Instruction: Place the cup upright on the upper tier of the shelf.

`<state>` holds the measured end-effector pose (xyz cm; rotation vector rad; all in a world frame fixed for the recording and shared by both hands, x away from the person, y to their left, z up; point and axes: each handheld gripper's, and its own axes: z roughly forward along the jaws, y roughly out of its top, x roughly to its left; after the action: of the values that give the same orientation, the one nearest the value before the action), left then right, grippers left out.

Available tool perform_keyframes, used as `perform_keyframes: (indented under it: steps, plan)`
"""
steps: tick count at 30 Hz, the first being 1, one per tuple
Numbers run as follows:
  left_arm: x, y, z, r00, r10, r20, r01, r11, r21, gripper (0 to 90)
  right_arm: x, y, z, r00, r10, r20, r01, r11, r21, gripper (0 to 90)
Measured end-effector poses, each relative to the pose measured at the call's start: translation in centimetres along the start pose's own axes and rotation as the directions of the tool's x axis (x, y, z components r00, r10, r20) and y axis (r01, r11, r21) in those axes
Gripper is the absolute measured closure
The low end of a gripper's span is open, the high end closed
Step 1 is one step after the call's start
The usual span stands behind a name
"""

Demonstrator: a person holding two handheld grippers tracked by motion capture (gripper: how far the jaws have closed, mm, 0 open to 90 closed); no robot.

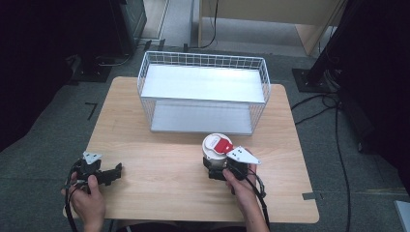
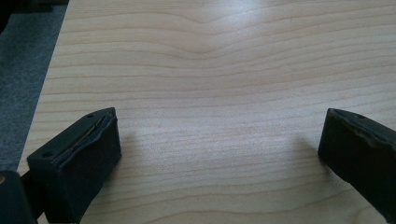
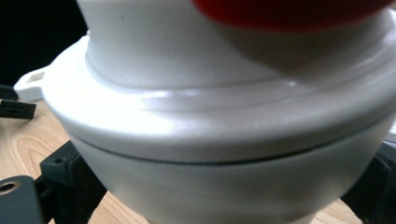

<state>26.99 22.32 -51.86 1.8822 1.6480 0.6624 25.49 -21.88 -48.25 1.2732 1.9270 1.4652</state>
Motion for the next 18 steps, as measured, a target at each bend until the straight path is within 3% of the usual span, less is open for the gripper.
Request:
perform_keyframes:
  steps: [10, 18]
  plan:
    - [0.0, 0.02, 0.01, 1.0, 0.0, 0.0, 0.0, 1.0, 0.0, 0.0, -0.03, -0.17, 0.1, 0.9995, 0.002, 0.032, -0.001, 0.999, -0.04, 7.0]
    - [0.0, 0.02, 0.01, 1.0, 0.0, 0.0, 0.0, 1.0, 0.0, 0.0, -0.14, -0.59, 0.03, 0.9997, 0.013, 0.022, -0.012, 0.998, -0.061, 5.9]
